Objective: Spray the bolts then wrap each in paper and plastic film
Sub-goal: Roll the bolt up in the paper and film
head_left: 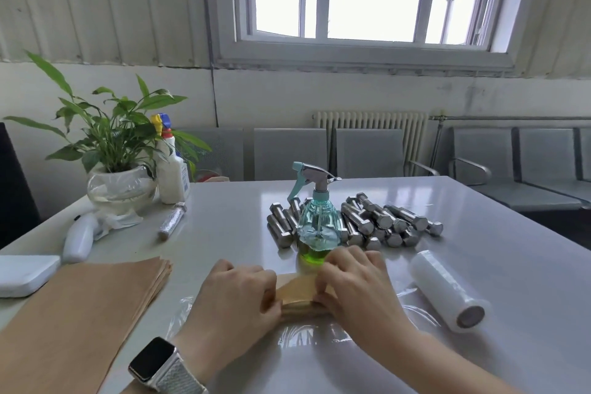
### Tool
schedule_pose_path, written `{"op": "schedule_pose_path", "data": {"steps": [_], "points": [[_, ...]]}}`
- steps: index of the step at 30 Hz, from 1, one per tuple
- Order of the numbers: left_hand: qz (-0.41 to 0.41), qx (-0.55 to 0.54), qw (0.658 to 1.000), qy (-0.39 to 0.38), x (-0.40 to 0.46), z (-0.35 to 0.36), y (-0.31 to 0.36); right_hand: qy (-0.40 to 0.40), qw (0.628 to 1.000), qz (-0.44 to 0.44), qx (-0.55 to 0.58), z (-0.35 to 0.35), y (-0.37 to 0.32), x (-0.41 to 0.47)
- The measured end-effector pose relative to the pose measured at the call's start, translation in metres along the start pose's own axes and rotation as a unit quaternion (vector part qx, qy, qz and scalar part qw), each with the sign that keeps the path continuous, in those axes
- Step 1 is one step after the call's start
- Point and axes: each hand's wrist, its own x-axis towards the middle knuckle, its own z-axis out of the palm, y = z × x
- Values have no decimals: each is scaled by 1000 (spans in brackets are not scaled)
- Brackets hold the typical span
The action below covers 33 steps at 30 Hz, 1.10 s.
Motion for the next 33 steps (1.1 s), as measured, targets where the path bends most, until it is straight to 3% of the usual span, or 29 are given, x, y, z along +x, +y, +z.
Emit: {"op": "schedule_pose_path", "data": {"steps": [6, 9, 13, 22, 33], "points": [[-1, -3, 1000, 20, 1, -2, 5, -38, 999, -21, 23, 5, 4, -10], [36, 27, 998, 42, 2, 2, 8, -108, 992, -11, 63, 6, 10, -6], [94, 76, 991, 64, 0, 8, 5, -119, 986, -4, 112, 9, 13, -4], [137, 58, 989, 3, 5, 5, 1, -165, 974, 36, 149, 5, 13, 2], [34, -44, 996, -73, 8, 11, -5, -354, 923, 17, 153, -4, 23, 32]]}}
